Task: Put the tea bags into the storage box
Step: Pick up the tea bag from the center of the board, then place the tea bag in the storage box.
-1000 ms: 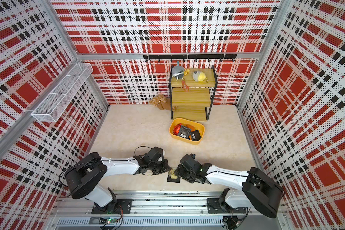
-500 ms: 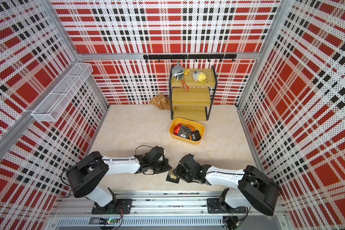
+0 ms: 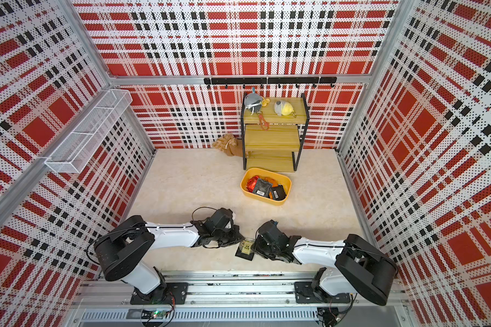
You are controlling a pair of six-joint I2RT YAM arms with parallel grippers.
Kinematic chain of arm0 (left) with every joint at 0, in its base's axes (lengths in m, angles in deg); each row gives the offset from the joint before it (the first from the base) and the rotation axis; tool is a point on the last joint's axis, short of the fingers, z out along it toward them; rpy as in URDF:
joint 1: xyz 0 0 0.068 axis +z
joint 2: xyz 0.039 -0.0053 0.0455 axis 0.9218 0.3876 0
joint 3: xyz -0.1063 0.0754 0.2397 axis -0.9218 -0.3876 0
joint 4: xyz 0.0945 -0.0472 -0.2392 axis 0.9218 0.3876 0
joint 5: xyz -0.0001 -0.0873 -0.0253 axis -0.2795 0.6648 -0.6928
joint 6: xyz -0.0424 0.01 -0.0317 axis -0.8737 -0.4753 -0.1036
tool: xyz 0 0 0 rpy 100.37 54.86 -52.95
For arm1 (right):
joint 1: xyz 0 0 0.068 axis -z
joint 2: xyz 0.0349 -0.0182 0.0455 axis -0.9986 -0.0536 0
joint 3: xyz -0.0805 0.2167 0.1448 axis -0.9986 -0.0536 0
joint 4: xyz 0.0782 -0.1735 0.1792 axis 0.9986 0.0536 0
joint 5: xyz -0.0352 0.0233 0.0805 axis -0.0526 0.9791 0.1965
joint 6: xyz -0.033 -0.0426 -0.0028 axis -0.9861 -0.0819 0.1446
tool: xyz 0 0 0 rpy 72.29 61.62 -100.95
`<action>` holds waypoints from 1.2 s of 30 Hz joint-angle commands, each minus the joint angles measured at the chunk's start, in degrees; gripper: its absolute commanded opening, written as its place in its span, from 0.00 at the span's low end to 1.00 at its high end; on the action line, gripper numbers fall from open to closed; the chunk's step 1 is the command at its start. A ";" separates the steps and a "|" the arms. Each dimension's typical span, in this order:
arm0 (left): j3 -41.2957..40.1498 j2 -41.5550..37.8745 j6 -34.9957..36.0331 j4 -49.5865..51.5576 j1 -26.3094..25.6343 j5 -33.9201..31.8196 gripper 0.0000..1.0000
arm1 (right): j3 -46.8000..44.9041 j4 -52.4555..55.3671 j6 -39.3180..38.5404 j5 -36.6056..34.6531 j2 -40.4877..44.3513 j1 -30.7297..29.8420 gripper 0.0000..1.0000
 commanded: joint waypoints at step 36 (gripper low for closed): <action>10.14 -31.97 19.10 21.57 40.49 -2.30 0.99 | 39.03 26.17 -30.32 3.60 -7.45 35.87 0.00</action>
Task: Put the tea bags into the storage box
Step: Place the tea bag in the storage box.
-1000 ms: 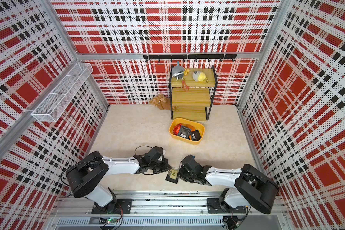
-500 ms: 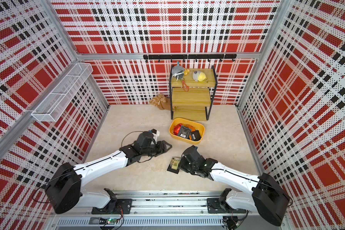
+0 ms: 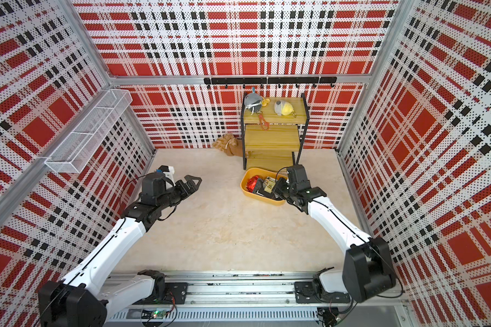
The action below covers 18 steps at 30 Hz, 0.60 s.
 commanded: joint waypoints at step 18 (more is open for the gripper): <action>-3.44 -3.32 5.51 3.04 8.59 2.61 0.99 | 4.96 5.40 -10.79 0.26 -11.05 5.84 0.83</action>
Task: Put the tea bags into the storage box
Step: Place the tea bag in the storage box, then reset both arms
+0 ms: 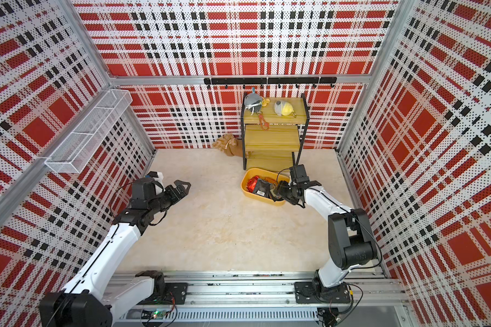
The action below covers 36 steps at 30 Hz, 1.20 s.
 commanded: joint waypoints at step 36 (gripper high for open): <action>-39.88 31.14 37.95 -111.70 -2.90 -33.04 0.99 | -34.95 -70.60 -34.22 -52.64 12.21 1.68 1.00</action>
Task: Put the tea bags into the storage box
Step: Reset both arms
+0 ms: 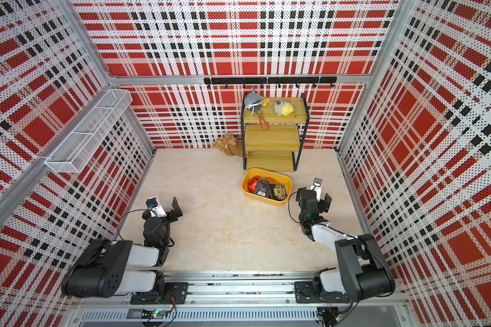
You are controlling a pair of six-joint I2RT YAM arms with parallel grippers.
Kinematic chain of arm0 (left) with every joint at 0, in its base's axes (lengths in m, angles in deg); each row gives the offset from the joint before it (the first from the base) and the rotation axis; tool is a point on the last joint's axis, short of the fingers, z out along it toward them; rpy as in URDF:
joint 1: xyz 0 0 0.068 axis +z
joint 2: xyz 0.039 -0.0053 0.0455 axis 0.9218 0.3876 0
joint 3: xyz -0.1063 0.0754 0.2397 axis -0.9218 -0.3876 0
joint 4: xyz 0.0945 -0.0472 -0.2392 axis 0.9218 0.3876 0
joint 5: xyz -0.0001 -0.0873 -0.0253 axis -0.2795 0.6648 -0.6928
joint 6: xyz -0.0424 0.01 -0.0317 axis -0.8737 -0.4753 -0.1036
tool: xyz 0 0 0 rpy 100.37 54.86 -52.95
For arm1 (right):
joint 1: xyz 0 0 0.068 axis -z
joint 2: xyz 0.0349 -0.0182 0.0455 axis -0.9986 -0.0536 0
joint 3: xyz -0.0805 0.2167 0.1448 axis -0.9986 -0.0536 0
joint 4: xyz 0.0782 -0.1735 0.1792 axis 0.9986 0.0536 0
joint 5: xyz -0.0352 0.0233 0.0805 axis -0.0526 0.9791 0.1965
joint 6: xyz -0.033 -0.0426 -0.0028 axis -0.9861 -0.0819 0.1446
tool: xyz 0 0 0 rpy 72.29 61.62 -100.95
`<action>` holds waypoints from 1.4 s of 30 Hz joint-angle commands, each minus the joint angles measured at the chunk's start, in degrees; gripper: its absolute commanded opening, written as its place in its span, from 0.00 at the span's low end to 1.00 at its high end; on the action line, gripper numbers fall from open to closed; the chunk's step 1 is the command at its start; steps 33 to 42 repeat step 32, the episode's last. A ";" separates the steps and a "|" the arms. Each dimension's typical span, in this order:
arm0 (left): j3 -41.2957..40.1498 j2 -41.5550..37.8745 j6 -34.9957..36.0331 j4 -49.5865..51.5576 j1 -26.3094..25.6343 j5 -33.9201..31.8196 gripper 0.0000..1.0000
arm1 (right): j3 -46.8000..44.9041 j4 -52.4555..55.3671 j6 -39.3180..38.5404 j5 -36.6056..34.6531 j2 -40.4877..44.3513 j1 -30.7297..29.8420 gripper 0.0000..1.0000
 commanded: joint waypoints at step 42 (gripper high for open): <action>7.60 5.71 2.11 -2.63 -0.05 -1.55 0.99 | -10.51 -34.28 -10.57 15.82 -9.76 5.20 1.00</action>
